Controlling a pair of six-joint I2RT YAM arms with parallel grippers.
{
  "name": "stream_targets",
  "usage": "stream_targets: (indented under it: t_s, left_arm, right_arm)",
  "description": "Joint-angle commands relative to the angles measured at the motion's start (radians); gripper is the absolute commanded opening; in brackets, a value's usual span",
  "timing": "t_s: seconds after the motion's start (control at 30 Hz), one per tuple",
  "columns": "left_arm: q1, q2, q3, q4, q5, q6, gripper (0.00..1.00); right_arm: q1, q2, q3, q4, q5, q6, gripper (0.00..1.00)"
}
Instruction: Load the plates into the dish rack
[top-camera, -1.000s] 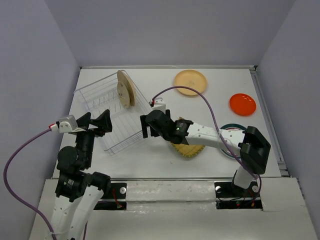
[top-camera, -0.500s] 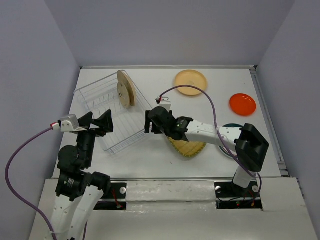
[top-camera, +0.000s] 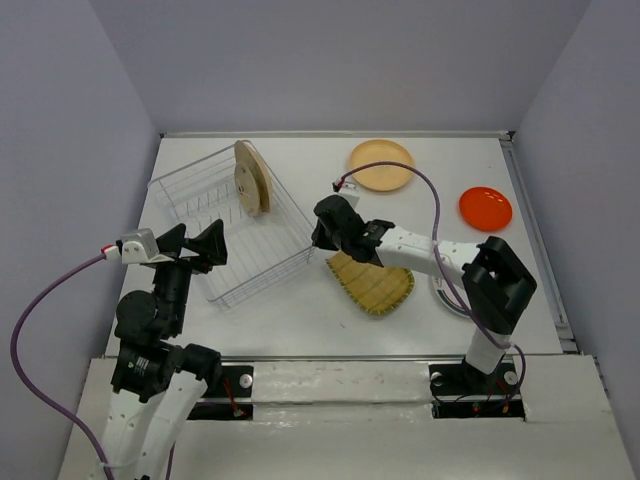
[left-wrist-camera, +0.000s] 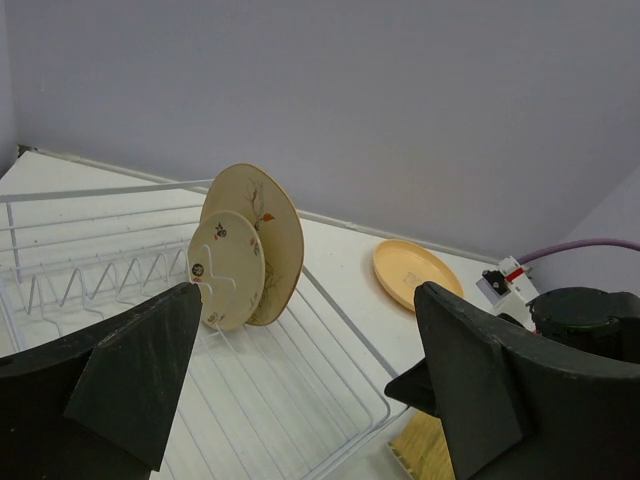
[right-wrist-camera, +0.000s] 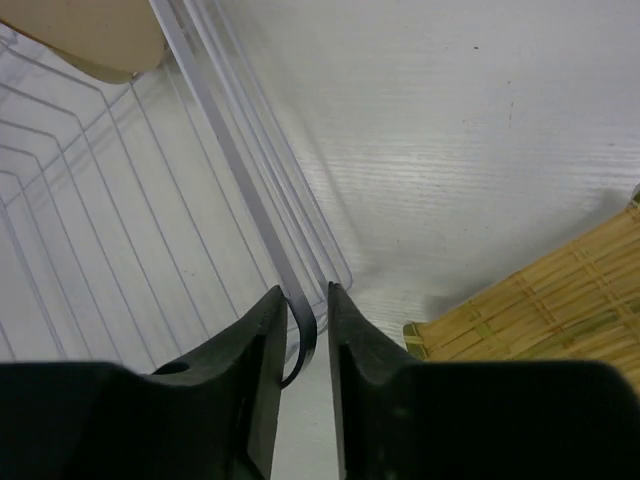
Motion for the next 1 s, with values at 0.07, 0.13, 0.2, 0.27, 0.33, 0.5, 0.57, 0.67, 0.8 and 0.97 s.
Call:
stream_targets:
  t_s: [0.07,0.13,0.2,0.27,0.33,0.5,0.57,0.67,0.8,0.97]
  left_arm:
    - [0.005,-0.005,-0.009,0.066,0.006,0.005,0.99]
    - [0.005,-0.007,-0.012,0.066,0.004,0.003,0.99]
    - [0.005,-0.003,-0.011,0.066,0.007,0.003,0.99]
    - [0.005,-0.003,-0.012,0.066,0.01,0.003,0.99]
    - [0.005,-0.003,-0.012,0.066,0.009,0.002,0.99]
    - [0.005,0.0,-0.012,0.067,0.012,0.002,0.99]
    - [0.005,0.003,-0.012,0.067,0.012,0.002,0.99]
    - [0.005,0.007,-0.012,0.069,0.018,0.002,0.99]
    - [0.005,0.007,-0.014,0.069,0.02,-0.001,0.99]
    - [0.005,0.01,-0.014,0.07,0.026,-0.001,0.99]
  right_arm:
    - [-0.046,-0.022,0.047,0.001,-0.08,-0.167,0.15]
    - [-0.057,-0.005,0.069,0.001,-0.115,-0.279,0.13]
    - [-0.083,0.014,0.101,0.003,-0.221,-0.397,0.1]
    - [-0.083,0.033,0.126,0.001,-0.293,-0.48,0.08]
    - [-0.093,0.057,0.164,-0.012,-0.331,-0.57,0.07]
    - [-0.128,0.096,0.228,-0.034,-0.457,-0.678,0.07]
    - [-0.155,0.102,0.241,-0.038,-0.503,-0.72,0.07]
    - [-0.178,0.119,0.259,-0.066,-0.511,-0.746,0.07]
    - [-0.204,0.09,0.224,-0.072,-0.546,-0.78,0.07]
    - [-0.235,0.076,0.202,-0.092,-0.606,-0.813,0.07]
